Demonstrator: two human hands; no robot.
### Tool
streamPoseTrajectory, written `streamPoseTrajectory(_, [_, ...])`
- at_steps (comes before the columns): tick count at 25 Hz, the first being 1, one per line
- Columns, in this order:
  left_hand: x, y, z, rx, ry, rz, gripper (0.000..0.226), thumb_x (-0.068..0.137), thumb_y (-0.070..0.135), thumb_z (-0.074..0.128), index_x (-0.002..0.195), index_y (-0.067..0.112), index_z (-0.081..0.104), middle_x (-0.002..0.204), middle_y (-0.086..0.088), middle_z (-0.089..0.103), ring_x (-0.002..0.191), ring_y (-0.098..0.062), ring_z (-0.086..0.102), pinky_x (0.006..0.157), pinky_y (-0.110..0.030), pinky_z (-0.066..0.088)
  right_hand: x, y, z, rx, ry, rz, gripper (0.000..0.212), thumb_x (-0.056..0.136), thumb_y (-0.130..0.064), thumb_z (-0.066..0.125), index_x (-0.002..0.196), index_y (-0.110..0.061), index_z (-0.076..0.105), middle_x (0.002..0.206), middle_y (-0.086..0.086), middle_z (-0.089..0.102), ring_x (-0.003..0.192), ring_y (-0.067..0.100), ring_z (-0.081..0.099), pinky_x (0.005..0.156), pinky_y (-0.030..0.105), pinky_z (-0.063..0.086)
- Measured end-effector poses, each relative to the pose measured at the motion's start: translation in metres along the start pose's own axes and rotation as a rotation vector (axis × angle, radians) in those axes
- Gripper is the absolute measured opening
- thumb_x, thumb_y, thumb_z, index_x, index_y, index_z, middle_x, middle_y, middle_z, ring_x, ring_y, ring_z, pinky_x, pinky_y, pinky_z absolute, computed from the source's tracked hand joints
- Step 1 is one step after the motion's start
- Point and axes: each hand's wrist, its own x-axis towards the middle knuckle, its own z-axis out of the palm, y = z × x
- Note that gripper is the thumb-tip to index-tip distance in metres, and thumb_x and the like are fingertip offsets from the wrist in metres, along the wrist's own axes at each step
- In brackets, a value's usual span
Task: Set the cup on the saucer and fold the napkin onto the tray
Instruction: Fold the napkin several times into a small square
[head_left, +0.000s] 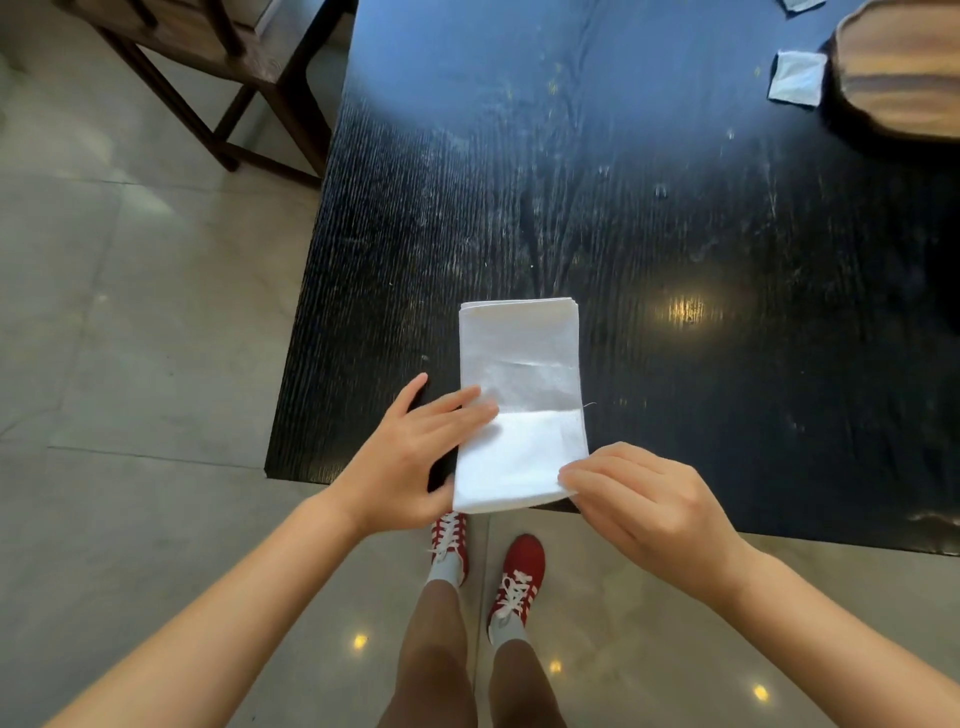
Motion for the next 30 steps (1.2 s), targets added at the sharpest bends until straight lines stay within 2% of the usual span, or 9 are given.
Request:
streamPoseTrajectory(6, [0.009,0.004,0.01,-0.18,0.263,-0.192,0.035,0.092,0.035,0.046,0.113,0.011,0.061,0.116,0.007,0.061,0.113,0.001,0.051,0.113,-0.049,0.023,0.035,0.0,-0.009,0.117,0.189,0.2,0.02,0.086,-0.014,0.06,0.096,0.001,0.068,0.085,0.014,0.071,0.084,0.014,0.063,0.079,0.018,0.053])
streamPoseTrajectory(9, [0.021,0.018,0.011,-0.322,0.448,-0.333,0.038,0.094,0.038,0.044,0.097,0.004,0.06,0.092,0.017,0.059,0.092,0.003,0.056,0.094,-0.061,0.043,0.064,0.011,-0.002,0.202,0.288,0.368,0.021,0.085,-0.012,0.061,0.102,0.0,0.064,0.087,0.01,0.066,0.08,0.008,0.057,0.073,0.016,0.05])
streamPoseTrajectory(14, [0.044,0.032,0.019,-0.368,0.641,-0.561,0.049,0.089,0.03,0.047,0.135,0.016,0.035,0.111,0.0,0.062,0.111,-0.019,0.054,0.099,-0.052,0.041,0.097,0.043,0.027,0.133,0.346,0.664,0.02,0.086,-0.016,0.059,0.106,-0.009,0.062,0.087,-0.002,0.06,0.073,0.01,0.053,0.067,0.031,0.05])
streamPoseTrajectory(16, [0.051,0.035,0.019,-0.147,0.607,-0.545,0.059,0.09,0.026,0.044,0.143,0.015,0.021,0.146,-0.004,0.035,0.138,-0.017,0.025,0.114,-0.047,0.02,0.1,0.051,0.037,0.072,0.325,0.71,0.02,0.086,-0.018,0.058,0.104,-0.01,0.063,0.084,0.002,0.063,0.073,0.014,0.053,0.071,0.038,0.05])
streamPoseTrajectory(19, [0.063,0.032,0.018,0.184,0.408,-0.425,0.06,0.092,0.028,0.034,0.146,0.016,0.011,0.155,-0.007,0.009,0.144,-0.02,0.003,0.115,-0.049,0.003,0.102,0.056,0.044,0.006,0.299,0.712,0.022,0.085,-0.022,0.057,0.104,-0.011,0.063,0.086,0.006,0.064,0.078,0.021,0.057,0.074,0.046,0.05])
streamPoseTrajectory(22, [0.07,0.022,0.025,0.277,0.267,-0.436,0.058,0.094,0.035,0.025,0.147,0.016,0.011,0.156,-0.006,0.01,0.143,-0.018,0.002,0.114,-0.053,0.004,0.098,0.052,0.044,-0.167,0.267,0.631,0.038,0.088,-0.024,0.052,0.124,-0.012,0.053,0.113,0.008,0.062,0.107,0.025,0.053,0.091,0.044,0.042])
streamPoseTrajectory(24, [0.072,0.019,0.03,0.308,0.238,-0.478,0.058,0.095,0.037,0.022,0.147,0.015,0.011,0.157,-0.005,0.011,0.143,-0.017,0.003,0.115,-0.054,0.007,0.088,0.045,0.047,-0.318,0.084,0.485,0.047,0.094,-0.028,0.04,0.139,-0.015,0.036,0.143,0.01,0.043,0.135,0.025,0.032,0.107,0.047,0.025])
streamPoseTrajectory(26, [0.074,0.017,0.032,0.333,0.225,-0.5,0.057,0.096,0.037,0.021,0.147,0.016,0.01,0.157,-0.005,0.01,0.143,-0.016,0.003,0.114,-0.054,0.007,0.076,0.044,0.052,-0.376,-0.098,0.413,0.051,0.097,-0.035,0.024,0.145,-0.016,0.023,0.154,0.009,0.023,0.143,0.023,0.012,0.113,0.049,0.01])
streamPoseTrajectory(30, [0.077,0.015,0.033,0.381,0.208,-0.496,0.055,0.095,0.037,0.022,0.147,0.019,0.014,0.157,-0.006,0.015,0.143,-0.018,0.006,0.111,-0.058,0.012,0.067,0.057,0.057,-0.397,-0.241,0.431,0.058,0.096,-0.041,0.013,0.146,-0.012,0.013,0.156,0.01,0.015,0.143,0.02,0.006,0.115,0.046,0.006])
